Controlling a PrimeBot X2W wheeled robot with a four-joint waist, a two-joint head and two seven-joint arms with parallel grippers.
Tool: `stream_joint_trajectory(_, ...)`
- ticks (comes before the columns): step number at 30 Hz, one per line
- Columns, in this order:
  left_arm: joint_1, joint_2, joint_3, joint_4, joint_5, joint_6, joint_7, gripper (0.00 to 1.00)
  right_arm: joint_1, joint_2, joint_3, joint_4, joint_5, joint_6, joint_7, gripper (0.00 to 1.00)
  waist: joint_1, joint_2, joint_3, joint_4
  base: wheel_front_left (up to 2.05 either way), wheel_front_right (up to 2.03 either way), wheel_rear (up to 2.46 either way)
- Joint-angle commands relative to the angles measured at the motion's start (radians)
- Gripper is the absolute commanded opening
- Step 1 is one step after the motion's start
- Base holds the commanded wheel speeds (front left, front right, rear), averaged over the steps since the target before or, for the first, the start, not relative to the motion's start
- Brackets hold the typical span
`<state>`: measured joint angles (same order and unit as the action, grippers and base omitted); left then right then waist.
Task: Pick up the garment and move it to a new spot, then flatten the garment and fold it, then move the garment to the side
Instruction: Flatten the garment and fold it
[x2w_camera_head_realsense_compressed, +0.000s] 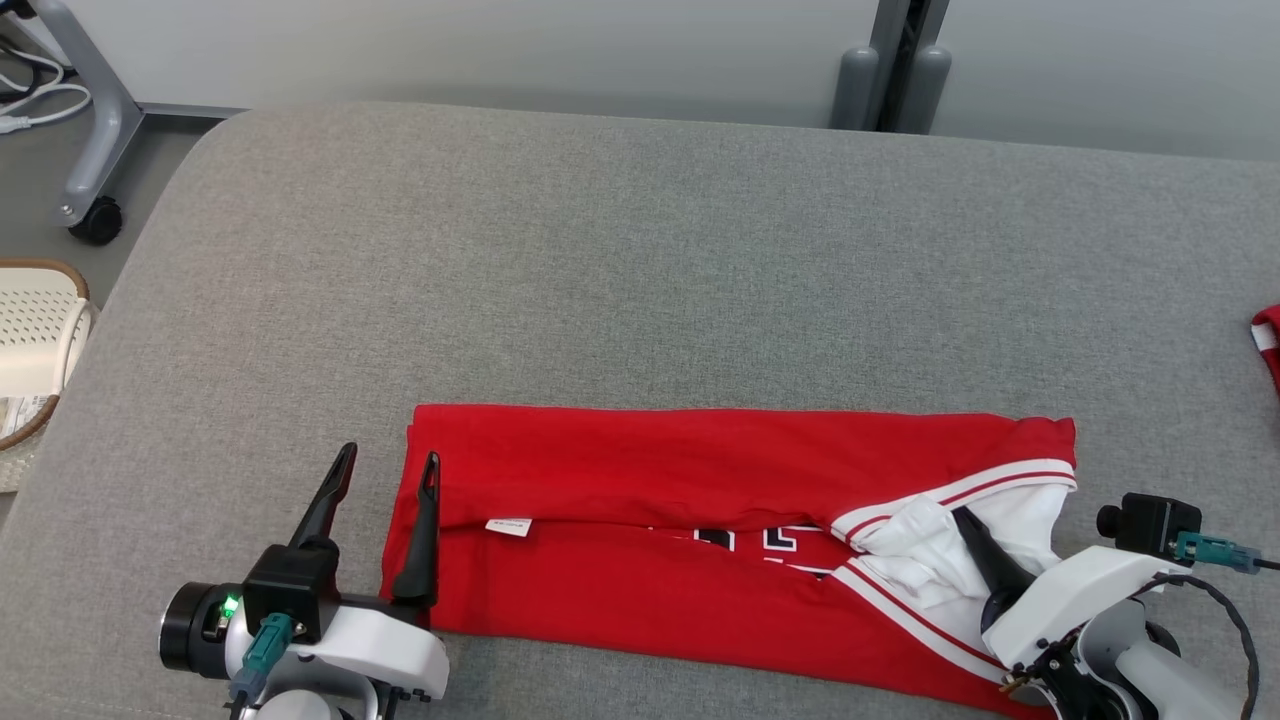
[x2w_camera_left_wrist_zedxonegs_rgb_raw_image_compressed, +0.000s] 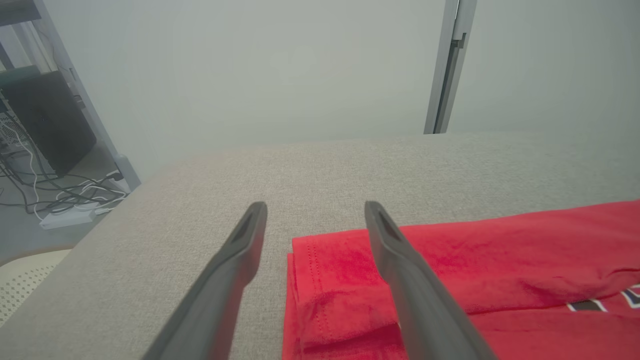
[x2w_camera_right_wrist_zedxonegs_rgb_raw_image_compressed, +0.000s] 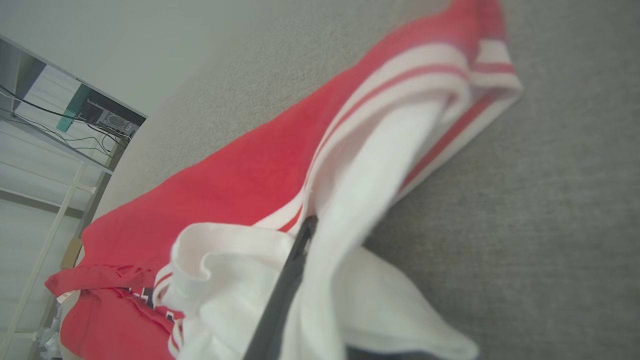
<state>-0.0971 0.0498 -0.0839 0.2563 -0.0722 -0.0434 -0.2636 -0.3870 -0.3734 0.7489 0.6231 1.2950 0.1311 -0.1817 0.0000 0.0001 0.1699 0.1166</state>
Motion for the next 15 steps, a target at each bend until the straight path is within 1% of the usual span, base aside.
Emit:
stream_joint_trajectory(1, -0.010, 0.003, 0.003, 0.002, 0.000, -0.004, -0.002, 1.00, 0.012, -0.012, 0.014, 0.026, 0.007, 0.000, -0.007, 0.00, 0.0000, -0.0001, -0.005, -0.001, 0.00, 0.00, 0.00)
stream_joint_trajectory(10, 0.002, 0.003, -0.001, 0.005, -0.006, -0.004, -0.002, 1.00, -0.029, -0.055, 0.044, 0.082, -0.014, -0.003, -0.031, 0.00, 0.0000, -0.0001, -0.024, -0.003, 0.00, 0.00, 0.00)
stream_joint_trajectory(15, 0.007, 0.003, -0.003, 0.004, -0.009, -0.002, -0.002, 1.00, -0.065, -0.095, 0.064, 0.127, -0.037, -0.003, -0.030, 0.00, 0.0000, -0.0001, -0.032, -0.002, 0.00, 0.00, 0.00)
